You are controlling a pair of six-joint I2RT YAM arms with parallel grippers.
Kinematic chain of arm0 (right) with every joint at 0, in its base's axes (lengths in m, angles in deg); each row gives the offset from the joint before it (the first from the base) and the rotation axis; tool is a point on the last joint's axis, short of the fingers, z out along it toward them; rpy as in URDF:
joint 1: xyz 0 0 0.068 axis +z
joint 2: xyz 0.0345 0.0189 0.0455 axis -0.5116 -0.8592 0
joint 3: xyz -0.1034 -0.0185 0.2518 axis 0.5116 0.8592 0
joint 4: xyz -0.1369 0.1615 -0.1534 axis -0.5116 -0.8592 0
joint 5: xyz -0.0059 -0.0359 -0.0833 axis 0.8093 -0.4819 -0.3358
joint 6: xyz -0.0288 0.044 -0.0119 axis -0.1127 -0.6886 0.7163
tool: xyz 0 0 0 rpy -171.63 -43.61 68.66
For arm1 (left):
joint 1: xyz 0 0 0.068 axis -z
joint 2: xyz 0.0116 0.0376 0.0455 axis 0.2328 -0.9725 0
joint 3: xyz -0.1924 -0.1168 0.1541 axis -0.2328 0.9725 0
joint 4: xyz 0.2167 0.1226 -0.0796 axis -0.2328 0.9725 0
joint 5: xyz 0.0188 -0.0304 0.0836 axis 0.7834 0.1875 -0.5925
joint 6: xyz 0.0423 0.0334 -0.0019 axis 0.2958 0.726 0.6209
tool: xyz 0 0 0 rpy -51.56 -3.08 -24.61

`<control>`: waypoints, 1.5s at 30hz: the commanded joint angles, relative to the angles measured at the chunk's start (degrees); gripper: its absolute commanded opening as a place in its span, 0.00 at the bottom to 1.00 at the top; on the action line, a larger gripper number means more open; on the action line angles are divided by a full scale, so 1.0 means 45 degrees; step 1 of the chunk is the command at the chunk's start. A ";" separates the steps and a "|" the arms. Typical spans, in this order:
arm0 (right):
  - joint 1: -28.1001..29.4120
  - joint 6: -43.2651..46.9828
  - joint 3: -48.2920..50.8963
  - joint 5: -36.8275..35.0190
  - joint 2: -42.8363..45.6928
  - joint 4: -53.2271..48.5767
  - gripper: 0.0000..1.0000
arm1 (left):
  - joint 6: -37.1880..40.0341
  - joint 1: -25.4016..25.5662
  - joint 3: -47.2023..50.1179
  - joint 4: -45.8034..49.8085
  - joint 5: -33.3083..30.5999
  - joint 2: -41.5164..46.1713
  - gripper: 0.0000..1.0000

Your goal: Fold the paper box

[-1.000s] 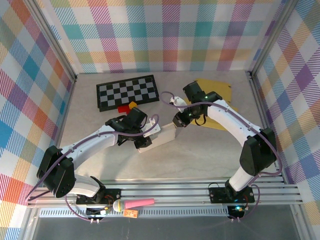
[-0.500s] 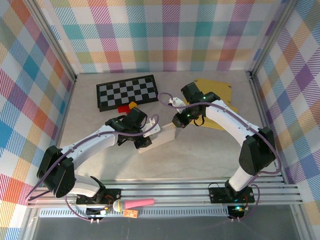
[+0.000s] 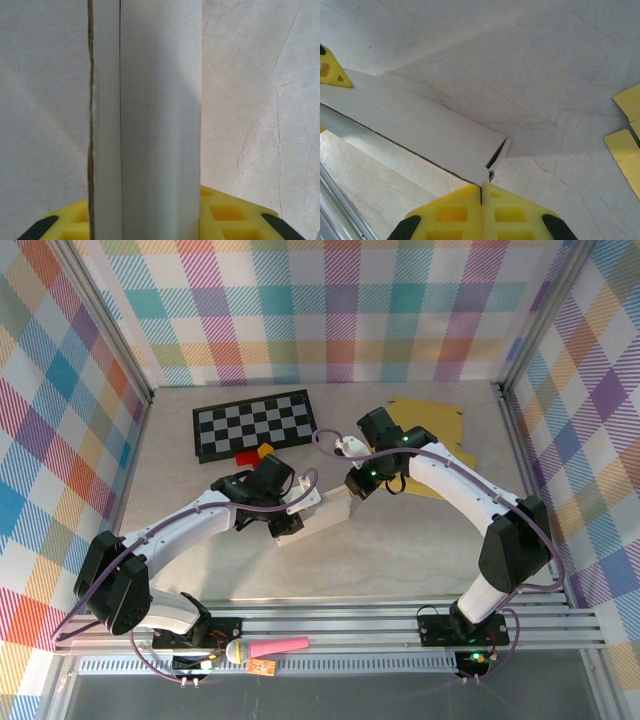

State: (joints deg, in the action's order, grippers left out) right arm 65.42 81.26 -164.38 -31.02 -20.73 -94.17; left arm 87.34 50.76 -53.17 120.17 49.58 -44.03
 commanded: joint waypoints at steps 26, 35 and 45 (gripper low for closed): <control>0.1331 -0.5162 0.3393 -0.2275 0.2398 0.3292 0.00 | -0.0559 -0.0632 -0.0609 -0.0133 0.0512 -0.0561 0.31; 0.1517 -0.5077 0.5565 -0.2502 0.3570 0.5485 0.00 | -0.0594 -0.0632 -0.0636 -0.0123 0.0454 -0.0599 0.36; 0.2219 -0.5758 0.6021 -0.4006 0.3670 0.6154 0.00 | -0.1608 -0.0764 -0.0500 -0.0553 0.0472 -0.0053 0.50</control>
State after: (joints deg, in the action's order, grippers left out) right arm 74.34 57.08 -137.76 -47.80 -3.79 -65.42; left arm 82.60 48.01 -54.46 119.78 51.48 -46.04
